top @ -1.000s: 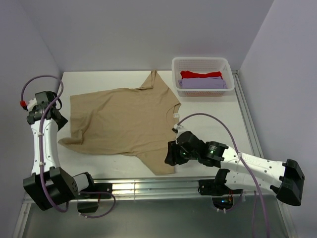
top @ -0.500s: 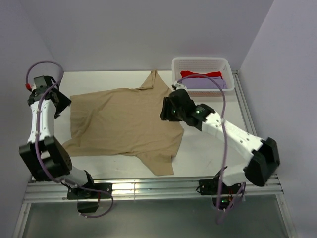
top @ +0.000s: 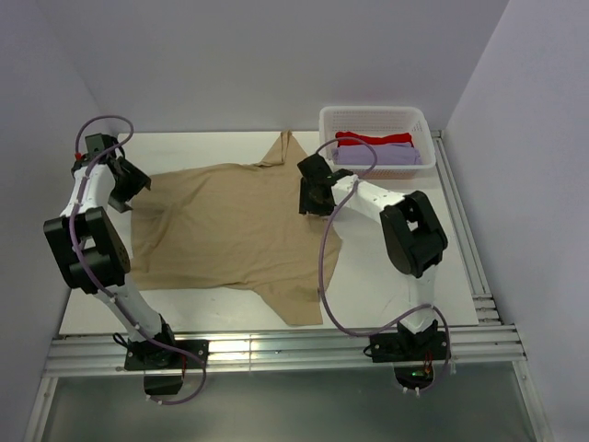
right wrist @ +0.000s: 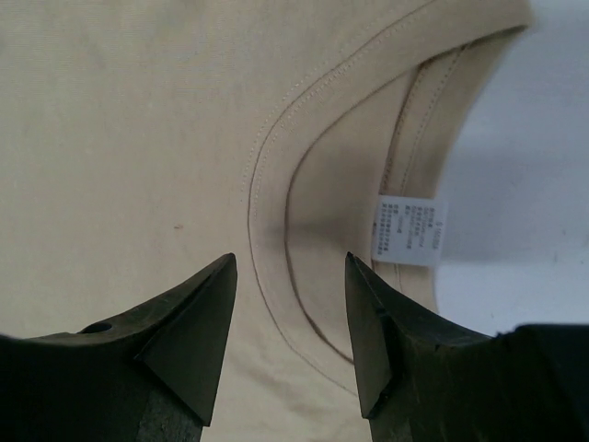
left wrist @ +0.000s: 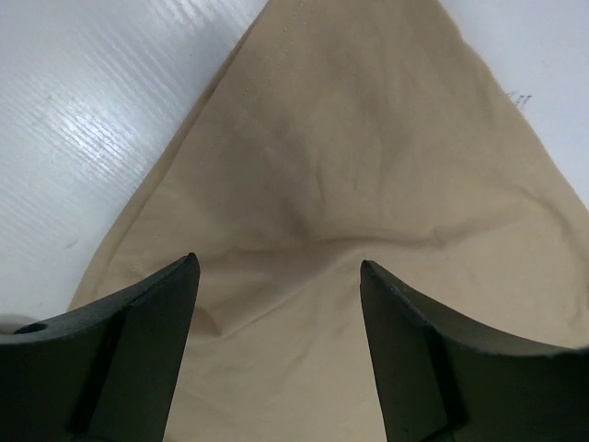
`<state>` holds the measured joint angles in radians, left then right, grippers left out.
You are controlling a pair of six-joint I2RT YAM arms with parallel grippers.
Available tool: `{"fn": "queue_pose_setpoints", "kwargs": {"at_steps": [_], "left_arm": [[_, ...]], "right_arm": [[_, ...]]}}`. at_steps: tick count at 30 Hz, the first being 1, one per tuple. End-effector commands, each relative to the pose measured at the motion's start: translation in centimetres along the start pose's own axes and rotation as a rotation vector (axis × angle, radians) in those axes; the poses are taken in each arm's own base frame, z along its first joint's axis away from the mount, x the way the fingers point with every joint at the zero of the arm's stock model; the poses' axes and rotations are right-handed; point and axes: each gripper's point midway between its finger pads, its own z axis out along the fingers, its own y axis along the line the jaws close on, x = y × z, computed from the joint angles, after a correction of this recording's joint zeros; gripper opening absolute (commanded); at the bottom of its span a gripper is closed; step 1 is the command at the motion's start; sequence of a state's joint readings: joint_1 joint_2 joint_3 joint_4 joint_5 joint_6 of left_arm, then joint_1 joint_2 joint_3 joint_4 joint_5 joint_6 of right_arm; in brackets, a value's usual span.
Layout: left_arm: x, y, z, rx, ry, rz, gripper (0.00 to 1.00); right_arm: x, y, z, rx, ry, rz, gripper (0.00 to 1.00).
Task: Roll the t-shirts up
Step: Flatten the tshirt
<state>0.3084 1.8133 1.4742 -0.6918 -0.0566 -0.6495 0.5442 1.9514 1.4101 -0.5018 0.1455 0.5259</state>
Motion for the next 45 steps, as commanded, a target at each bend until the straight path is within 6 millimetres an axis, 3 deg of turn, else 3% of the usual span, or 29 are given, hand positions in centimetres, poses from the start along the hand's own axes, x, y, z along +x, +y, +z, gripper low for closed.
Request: {"fn": "queue_pose_setpoints", "kwargs": {"at_steps": [1,9,17,20,22,23,24,26,27,29,30,31,39,42,43,45], "left_arm": [[-0.8,-0.7,0.7,-0.007,-0.026,-0.026,0.76],[1.3,-1.1,3.6,-0.084,-0.01,0.003,0.76],[3.0,-0.6,7.8,-0.167,0.028,0.019,0.72],[2.7,-0.5,9.1,-0.19,0.024,0.023,0.62],[2.5,-0.6,10.0,-0.199,0.023,0.026,0.47],[2.4,-0.6,10.4,-0.202,0.022,0.028,0.4],[1.8,-1.3,10.6,-0.191,0.012,0.031,0.24],[2.3,-1.1,12.1,-0.204,0.034,0.05,0.12],[2.1,-1.5,13.0,-0.205,0.031,0.062,0.01],[1.8,-1.6,13.7,-0.234,0.021,0.084,0.0],[0.7,-2.6,13.7,-0.223,-0.011,0.095,0.0],[1.3,-2.5,14.7,-0.248,-0.007,0.115,0.0],[-0.3,-5.9,17.6,-0.216,-0.053,0.169,0.0],[-0.9,-6.9,18.1,-0.185,-0.069,0.172,0.0],[-1.2,-7.2,18.1,-0.176,-0.079,0.17,0.0],[-1.5,-7.8,18.3,-0.152,-0.088,0.17,0.0]], "right_arm": [[-2.0,1.0,0.1,-0.017,-0.041,-0.012,0.58],[-1.2,1.2,2.9,-0.031,0.01,0.012,0.56],[-0.3,0.7,5.3,0.007,0.041,0.01,0.44],[-0.2,0.9,6.1,0.003,0.054,0.018,0.33],[-0.5,1.0,6.4,0.002,0.055,0.027,0.26],[-1.0,1.2,6.5,-0.007,0.053,0.035,0.17],[-1.0,1.2,6.8,-0.004,0.055,0.043,0.13],[-1.8,1.2,7.0,-0.006,0.043,0.064,0.07],[-1.8,1.0,7.4,0.001,0.047,0.073,0.04],[-2.4,0.7,7.5,0.003,0.046,0.101,0.0],[-2.8,0.3,7.6,0.002,0.039,0.111,0.0],[-3.3,0.2,7.6,-0.002,0.023,0.12,0.0],[-6.3,-0.6,8.5,-0.022,0.039,0.166,0.0],[-8.0,-0.2,9.0,-0.042,0.035,0.172,0.0],[-9.4,0.2,8.6,-0.06,0.023,0.176,0.0],[-9.9,-0.1,9.6,-0.048,0.033,0.181,0.0]]}}
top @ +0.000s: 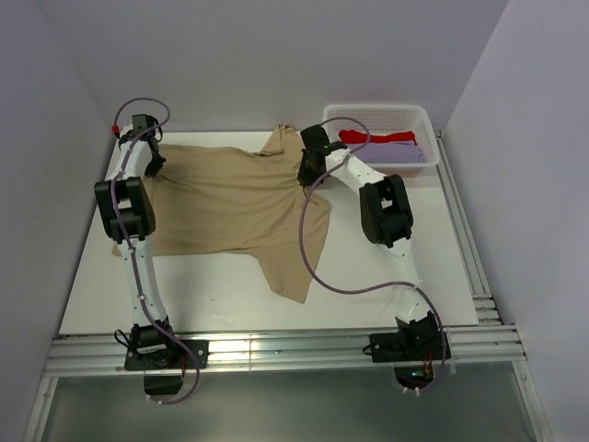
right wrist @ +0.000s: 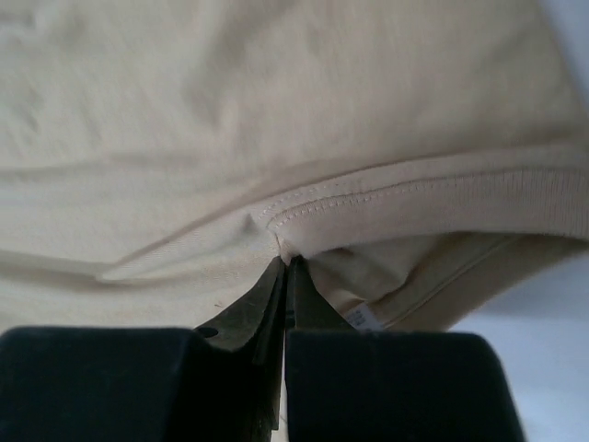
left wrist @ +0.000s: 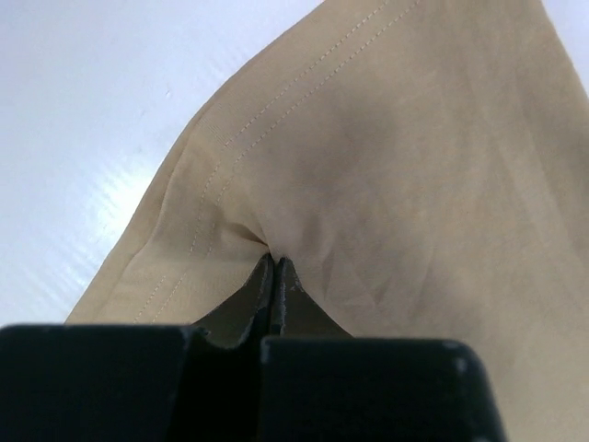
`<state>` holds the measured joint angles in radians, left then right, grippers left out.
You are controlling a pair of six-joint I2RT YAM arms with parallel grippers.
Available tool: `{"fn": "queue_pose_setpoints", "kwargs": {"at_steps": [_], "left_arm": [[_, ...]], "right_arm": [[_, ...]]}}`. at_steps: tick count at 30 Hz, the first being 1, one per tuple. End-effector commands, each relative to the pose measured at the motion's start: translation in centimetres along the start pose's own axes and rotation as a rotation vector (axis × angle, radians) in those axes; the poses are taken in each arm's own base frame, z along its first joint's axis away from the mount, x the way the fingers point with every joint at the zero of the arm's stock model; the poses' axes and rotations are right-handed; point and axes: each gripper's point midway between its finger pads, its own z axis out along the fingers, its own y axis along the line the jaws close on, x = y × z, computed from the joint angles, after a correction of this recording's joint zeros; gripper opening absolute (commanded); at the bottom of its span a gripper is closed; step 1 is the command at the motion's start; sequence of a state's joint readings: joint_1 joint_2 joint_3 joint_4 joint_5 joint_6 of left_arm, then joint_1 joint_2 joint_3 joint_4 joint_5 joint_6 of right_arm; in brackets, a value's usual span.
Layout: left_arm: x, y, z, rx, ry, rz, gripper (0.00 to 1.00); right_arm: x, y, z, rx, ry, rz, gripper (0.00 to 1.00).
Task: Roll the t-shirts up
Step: Flatten the tshirt
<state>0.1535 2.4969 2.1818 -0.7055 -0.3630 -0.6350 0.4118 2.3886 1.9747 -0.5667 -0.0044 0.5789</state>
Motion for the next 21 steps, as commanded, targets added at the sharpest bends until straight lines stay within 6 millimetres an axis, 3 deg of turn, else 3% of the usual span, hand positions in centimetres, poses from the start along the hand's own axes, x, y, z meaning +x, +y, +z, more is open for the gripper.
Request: {"fn": "queue_pose_setpoints", "kwargs": {"at_steps": [1,5,6,7,8,9,11,12,17,18,19,20,21], "left_arm": [[3.0,-0.5,3.1,0.022,0.071,0.033,0.0],[1.5,-1.0,1.5,0.063,0.044,0.005,0.09],[1.0,-0.7,0.1,0.068,0.031,-0.001,0.17],[0.2,-1.1,-0.7,0.097,0.001,-0.012,0.22],[0.9,-0.5,-1.1,0.092,0.011,-0.009,0.38],[-0.9,-0.7,-3.2,0.12,-0.031,-0.023,0.44],[-1.4,-0.5,-4.7,0.138,-0.05,-0.025,0.53],[-2.8,-0.6,-6.7,0.16,-0.08,-0.036,0.54],[-4.8,0.4,-11.7,0.191,-0.133,-0.067,0.63],[-6.0,0.5,-13.8,0.216,-0.168,-0.085,0.7],[-6.3,0.6,-14.8,0.229,-0.18,-0.087,0.72],[-6.4,1.0,-15.4,0.227,-0.186,-0.093,0.73],[-7.0,1.4,-17.4,0.241,-0.204,-0.1,0.73]], "right_arm": [[-1.7,-1.2,0.7,0.021,0.027,0.008,0.0],[-1.9,-0.9,0.7,0.001,0.031,0.009,0.17],[-2.6,-0.5,-0.2,-0.013,0.009,0.009,0.2],[-2.5,-0.5,-0.4,-0.016,0.005,0.003,0.31],[-2.8,-0.4,-1.0,-0.021,-0.006,0.001,0.34],[-3.1,-0.2,-1.5,-0.026,-0.014,-0.004,0.36],[-3.7,0.2,-3.2,-0.04,-0.036,-0.016,0.39],[-3.7,0.3,-3.7,-0.047,-0.039,-0.019,0.41],[-5.3,1.7,-8.4,-0.095,-0.138,-0.078,0.54],[-5.6,1.7,-9.0,-0.09,-0.156,-0.089,0.58],[-5.4,2.1,-9.6,-0.084,-0.163,-0.112,0.65],[-5.9,2.0,-10.9,-0.071,-0.19,-0.118,0.67],[-6.1,2.1,-11.6,-0.067,-0.202,-0.125,0.67]]}}
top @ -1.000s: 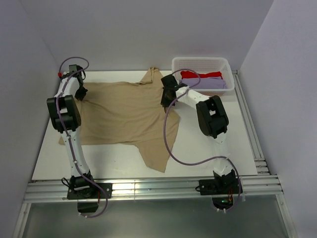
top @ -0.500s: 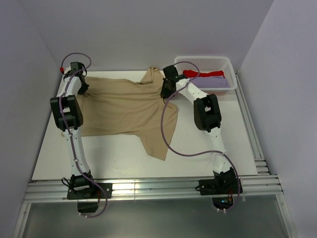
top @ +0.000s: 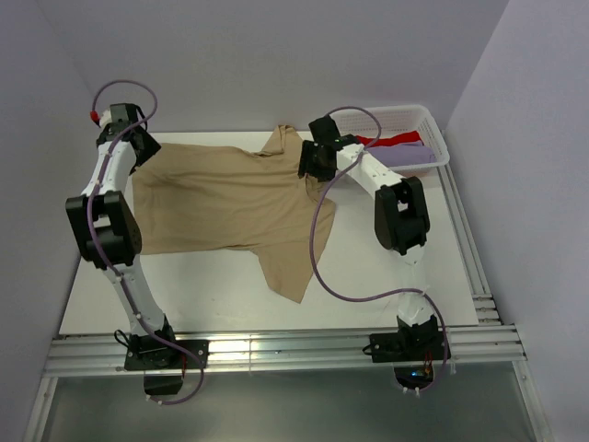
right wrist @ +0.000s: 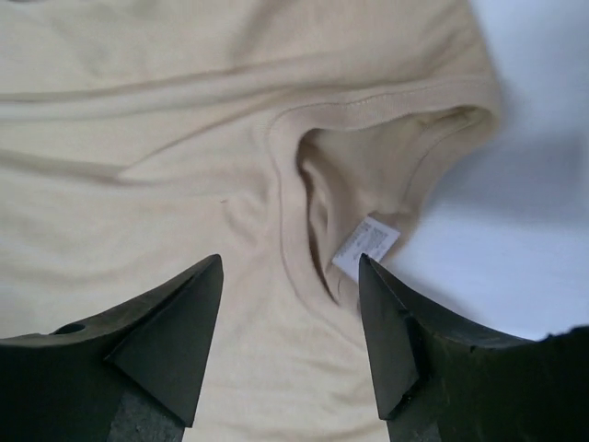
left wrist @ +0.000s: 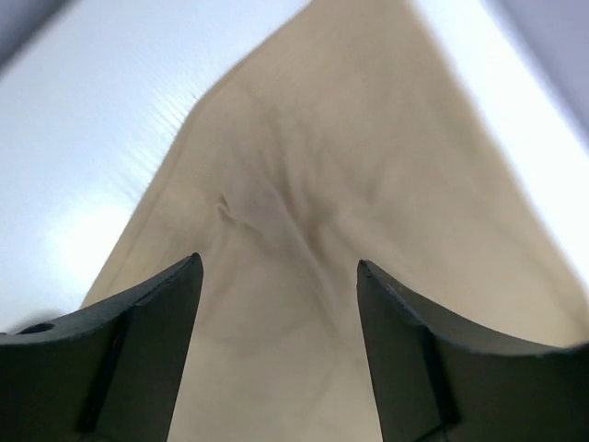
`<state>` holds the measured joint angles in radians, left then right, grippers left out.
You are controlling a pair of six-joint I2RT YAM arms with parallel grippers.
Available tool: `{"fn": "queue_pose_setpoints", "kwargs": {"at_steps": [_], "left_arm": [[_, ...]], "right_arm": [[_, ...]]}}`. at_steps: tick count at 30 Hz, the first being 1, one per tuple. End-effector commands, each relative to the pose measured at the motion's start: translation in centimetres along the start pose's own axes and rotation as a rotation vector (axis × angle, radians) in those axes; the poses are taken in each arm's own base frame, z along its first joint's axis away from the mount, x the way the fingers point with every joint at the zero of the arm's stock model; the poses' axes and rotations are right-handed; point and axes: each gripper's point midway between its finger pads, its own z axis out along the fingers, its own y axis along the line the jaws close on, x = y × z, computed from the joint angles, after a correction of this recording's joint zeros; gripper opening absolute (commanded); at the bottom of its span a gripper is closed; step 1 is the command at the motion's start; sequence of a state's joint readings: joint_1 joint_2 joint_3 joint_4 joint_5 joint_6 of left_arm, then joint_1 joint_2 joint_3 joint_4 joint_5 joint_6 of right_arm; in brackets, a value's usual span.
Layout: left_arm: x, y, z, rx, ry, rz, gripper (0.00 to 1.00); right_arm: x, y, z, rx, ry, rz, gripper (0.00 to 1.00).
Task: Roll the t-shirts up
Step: Flatten the tshirt
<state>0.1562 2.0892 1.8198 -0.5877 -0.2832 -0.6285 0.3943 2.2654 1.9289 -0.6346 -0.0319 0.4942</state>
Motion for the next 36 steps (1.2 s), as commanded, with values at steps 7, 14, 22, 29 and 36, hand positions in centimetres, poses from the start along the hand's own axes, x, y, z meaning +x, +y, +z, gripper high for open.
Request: {"fn": "queue_pose_setpoints", "kwargs": {"at_steps": [7,14,22,29,36], "left_arm": [[-5.0,1.1,-14.4,0.159,-0.192,-0.103,0.79],[0.5,5.6,-17.6,0.205,-0.148,-0.164,0.77],[5.5,11.3,-18.2,0.185,-0.029,-0.201,0.74],[6.5,12.0,-20.8,0.246,-0.048,-0.215,1.0],[7.2,13.0,-21.3,0.252,-0.072,-0.233,0.99]], "right_arm": [[-1.5,2.3,-10.7,-0.061,-0.246,-0.094,0.68],[6.5,3.3,-13.2,-0.098,-0.221,-0.209,0.6],[19.5,1.9,-15.8,-0.14,-0.125,-0.323,0.58],[28.2,1.1,-17.6,-0.211,-0.026,-0.391,0.58],[32.5,1.4,-17.0,-0.201,0.019,-0.443,0.56]]}}
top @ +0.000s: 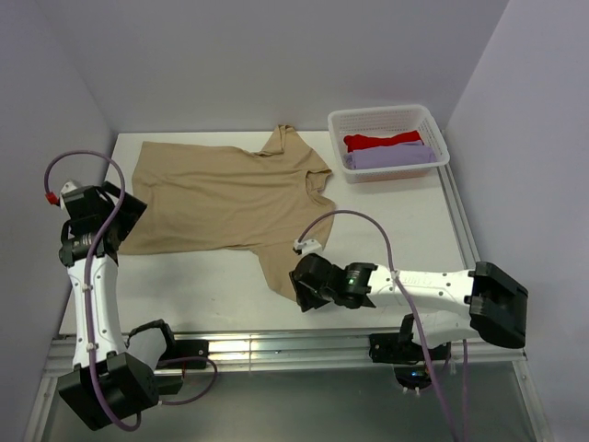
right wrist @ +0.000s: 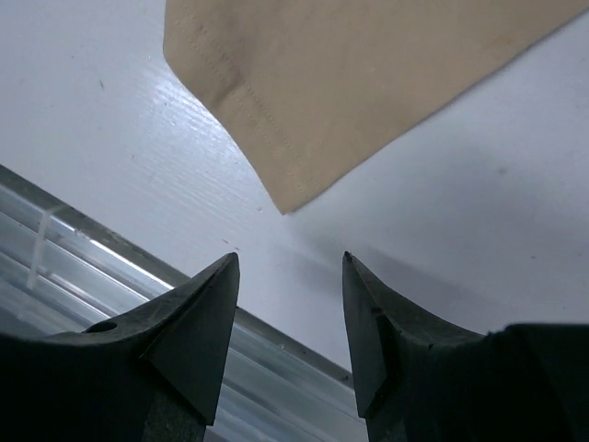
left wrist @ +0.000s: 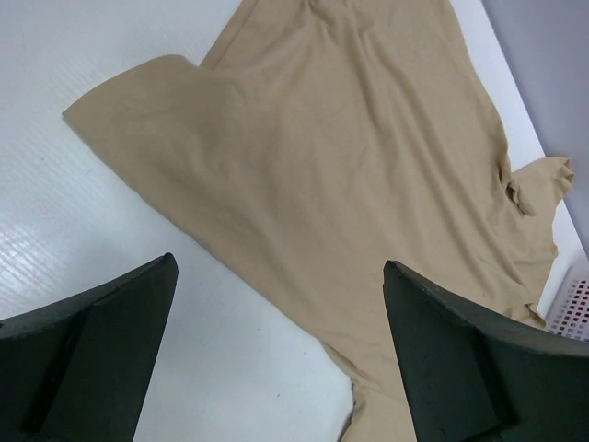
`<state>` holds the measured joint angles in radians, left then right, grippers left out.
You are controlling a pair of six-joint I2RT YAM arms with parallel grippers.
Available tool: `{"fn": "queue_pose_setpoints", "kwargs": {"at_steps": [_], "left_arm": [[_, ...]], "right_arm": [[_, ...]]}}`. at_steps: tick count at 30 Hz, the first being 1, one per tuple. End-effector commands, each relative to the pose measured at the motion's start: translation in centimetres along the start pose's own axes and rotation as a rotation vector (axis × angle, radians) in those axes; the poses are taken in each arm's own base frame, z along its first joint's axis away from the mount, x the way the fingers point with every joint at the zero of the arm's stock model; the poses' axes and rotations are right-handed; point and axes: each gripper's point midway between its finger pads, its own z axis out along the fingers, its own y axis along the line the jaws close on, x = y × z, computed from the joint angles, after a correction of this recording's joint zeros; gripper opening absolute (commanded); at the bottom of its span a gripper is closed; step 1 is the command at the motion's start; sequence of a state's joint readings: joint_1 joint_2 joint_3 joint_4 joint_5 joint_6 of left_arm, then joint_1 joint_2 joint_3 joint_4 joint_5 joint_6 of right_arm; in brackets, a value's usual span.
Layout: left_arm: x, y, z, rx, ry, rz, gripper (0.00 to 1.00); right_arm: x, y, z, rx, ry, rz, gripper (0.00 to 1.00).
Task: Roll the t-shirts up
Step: Flatten the tshirt
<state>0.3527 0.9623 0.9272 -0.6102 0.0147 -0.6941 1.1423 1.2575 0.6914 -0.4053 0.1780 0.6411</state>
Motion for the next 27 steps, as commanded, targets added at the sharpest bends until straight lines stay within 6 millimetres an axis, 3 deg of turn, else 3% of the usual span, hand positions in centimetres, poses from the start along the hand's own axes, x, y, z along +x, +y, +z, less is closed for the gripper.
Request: {"fn": "queue_pose_setpoints", "kwargs": {"at_steps": [1,6,12,21,27], "left_arm": [[0.0,0.7,0.1,-0.009,-0.017,-0.011,1.0],[0.7,2.3,0.6,-0.069,0.014,-0.041,0.97],[1.2,5.1,1.5,-0.153,0.04,-0.095,0.93],[1.8,6.5,2.5,-0.197,0.055,-0.166,0.89],[2.4,8.1,3.1,-0.282,0.057,-0.221,0.85]], "right_arm": [[-0.5,1.1,0.7,0.021,-0.04,0.017,0.56],[-0.5,2.1,1.7,0.026,-0.024,-0.037,0.53],[-0.6,1.9,3.1,0.071,-0.009,-0.068,0.5],[-0.4,2.2,4.6,0.089,0.018,-0.098,0.46],[-0.2,2.1,4.7,0.088,0.022,-0.101,0.17]]}}
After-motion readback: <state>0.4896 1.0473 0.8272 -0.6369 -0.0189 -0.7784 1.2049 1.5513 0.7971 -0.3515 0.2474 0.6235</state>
